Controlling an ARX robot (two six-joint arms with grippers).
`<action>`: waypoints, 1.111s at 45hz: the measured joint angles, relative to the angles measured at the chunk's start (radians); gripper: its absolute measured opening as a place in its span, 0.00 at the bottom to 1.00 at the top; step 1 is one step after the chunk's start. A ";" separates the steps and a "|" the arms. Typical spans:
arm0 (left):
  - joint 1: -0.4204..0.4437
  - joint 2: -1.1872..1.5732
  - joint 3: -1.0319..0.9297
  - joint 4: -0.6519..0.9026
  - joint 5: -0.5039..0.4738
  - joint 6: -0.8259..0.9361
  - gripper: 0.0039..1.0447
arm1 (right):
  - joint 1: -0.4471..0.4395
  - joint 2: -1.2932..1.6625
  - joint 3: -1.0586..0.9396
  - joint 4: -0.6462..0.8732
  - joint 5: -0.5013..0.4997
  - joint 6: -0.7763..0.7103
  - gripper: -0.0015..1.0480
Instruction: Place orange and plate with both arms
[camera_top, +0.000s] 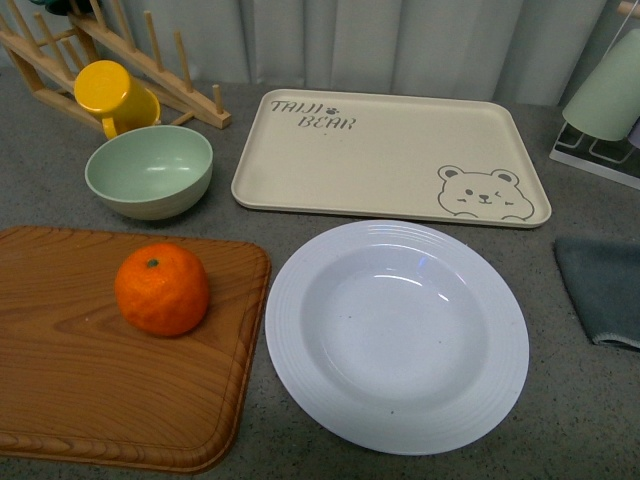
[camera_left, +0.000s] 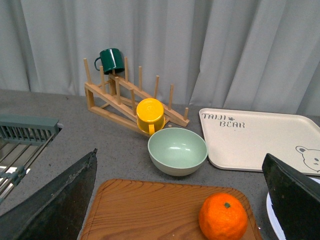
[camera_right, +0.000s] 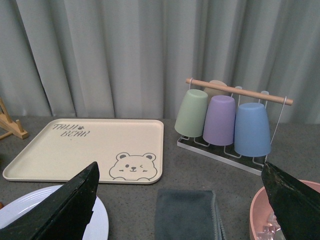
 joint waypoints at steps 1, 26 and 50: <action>0.000 0.000 0.000 0.000 0.000 0.000 0.94 | 0.000 0.000 0.000 0.000 0.000 0.000 0.91; -0.022 0.547 0.087 0.226 -0.172 -0.108 0.94 | 0.000 0.000 0.000 0.000 0.000 0.000 0.91; -0.151 1.591 0.411 0.511 0.028 -0.076 0.94 | 0.000 0.000 0.000 0.000 0.000 0.000 0.91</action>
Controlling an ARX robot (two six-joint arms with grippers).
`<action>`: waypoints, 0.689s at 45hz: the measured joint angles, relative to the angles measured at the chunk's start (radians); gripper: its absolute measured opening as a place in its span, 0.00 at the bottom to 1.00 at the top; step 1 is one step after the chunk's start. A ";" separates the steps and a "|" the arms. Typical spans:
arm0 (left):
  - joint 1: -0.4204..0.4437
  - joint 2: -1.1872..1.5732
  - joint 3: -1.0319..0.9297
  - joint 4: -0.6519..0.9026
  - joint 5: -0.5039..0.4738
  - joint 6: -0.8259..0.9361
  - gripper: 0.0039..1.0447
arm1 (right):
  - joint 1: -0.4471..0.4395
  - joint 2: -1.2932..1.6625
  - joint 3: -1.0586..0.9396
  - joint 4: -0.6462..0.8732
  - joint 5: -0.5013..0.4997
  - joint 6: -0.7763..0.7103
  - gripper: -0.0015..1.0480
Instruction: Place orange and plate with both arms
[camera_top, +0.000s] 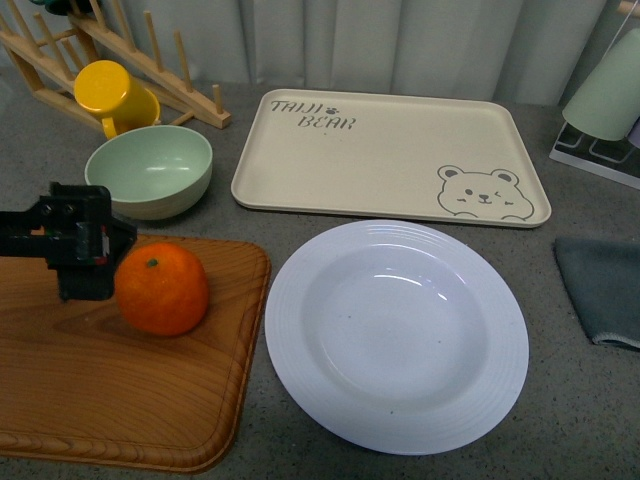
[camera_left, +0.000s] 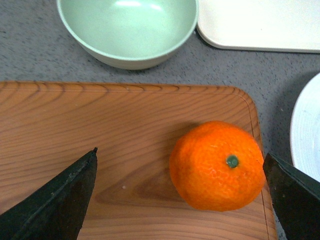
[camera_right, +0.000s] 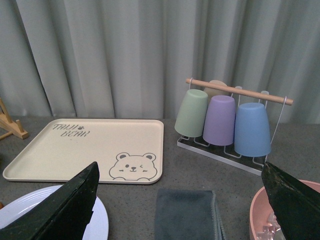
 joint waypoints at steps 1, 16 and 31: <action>-0.003 0.011 0.002 0.002 0.003 -0.002 0.94 | 0.000 0.000 0.000 0.000 0.000 0.000 0.91; -0.039 0.085 0.028 0.024 0.014 -0.008 0.94 | 0.000 0.000 0.000 0.000 0.000 0.000 0.91; -0.092 0.190 0.076 0.019 0.029 -0.026 0.94 | 0.000 0.000 0.000 0.000 0.000 0.000 0.91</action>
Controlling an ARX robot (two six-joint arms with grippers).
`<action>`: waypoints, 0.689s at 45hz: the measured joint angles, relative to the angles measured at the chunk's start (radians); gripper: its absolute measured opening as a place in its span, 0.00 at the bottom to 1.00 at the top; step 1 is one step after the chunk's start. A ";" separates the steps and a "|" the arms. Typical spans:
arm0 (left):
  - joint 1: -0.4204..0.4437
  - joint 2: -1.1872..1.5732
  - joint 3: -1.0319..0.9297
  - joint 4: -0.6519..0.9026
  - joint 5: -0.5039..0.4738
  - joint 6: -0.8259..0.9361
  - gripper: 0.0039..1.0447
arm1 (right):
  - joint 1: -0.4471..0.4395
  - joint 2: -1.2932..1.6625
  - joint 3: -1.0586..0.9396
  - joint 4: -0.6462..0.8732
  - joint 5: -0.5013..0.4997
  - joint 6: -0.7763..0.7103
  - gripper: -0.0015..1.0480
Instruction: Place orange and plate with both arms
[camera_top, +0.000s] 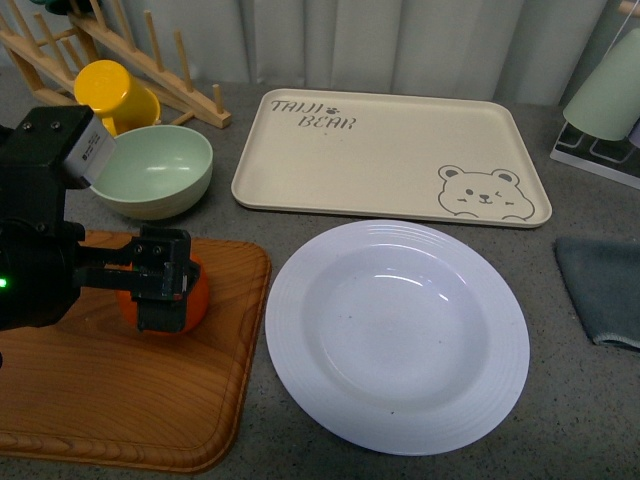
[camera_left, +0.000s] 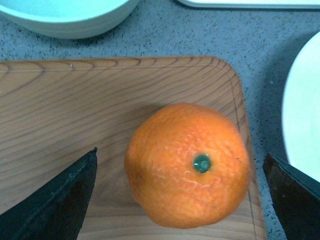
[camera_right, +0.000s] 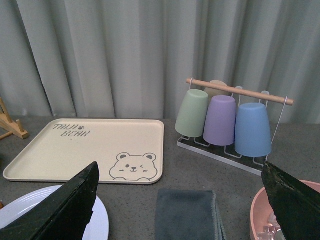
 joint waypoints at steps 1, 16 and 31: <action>0.000 0.009 0.002 0.001 0.002 0.000 0.94 | 0.000 0.000 0.000 0.000 0.000 0.000 0.91; 0.003 0.079 0.031 0.003 -0.004 0.000 0.80 | 0.000 0.000 0.000 0.000 0.000 0.000 0.91; -0.013 0.035 0.031 -0.028 -0.007 -0.005 0.65 | 0.000 0.000 0.000 0.000 0.000 0.000 0.91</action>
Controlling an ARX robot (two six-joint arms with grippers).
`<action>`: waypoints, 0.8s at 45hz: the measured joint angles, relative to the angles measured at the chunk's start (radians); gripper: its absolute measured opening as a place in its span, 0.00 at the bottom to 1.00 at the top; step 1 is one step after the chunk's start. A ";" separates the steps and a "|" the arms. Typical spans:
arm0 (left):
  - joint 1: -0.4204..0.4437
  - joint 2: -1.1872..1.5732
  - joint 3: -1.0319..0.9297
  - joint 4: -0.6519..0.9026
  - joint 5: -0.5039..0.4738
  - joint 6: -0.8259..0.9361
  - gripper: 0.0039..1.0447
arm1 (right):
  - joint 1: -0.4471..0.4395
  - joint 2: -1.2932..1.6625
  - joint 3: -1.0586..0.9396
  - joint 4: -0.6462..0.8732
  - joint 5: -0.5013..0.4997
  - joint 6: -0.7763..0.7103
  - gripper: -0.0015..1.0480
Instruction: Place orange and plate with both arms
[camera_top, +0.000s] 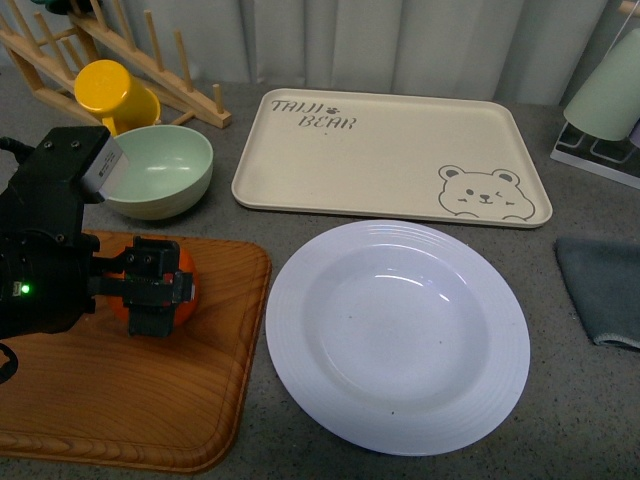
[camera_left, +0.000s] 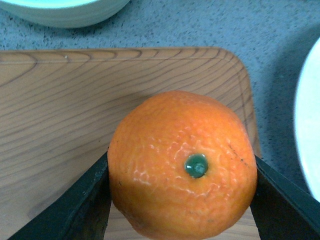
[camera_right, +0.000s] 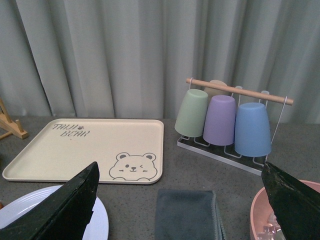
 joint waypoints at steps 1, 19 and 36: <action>-0.009 -0.016 0.000 -0.007 0.000 -0.006 0.65 | 0.000 0.000 0.000 0.000 0.000 0.000 0.91; -0.285 0.002 0.140 -0.038 -0.030 -0.124 0.65 | 0.000 0.000 0.000 0.000 0.000 0.000 0.91; -0.362 0.140 0.233 -0.041 -0.044 -0.138 0.64 | 0.000 0.000 0.000 0.000 0.000 0.000 0.91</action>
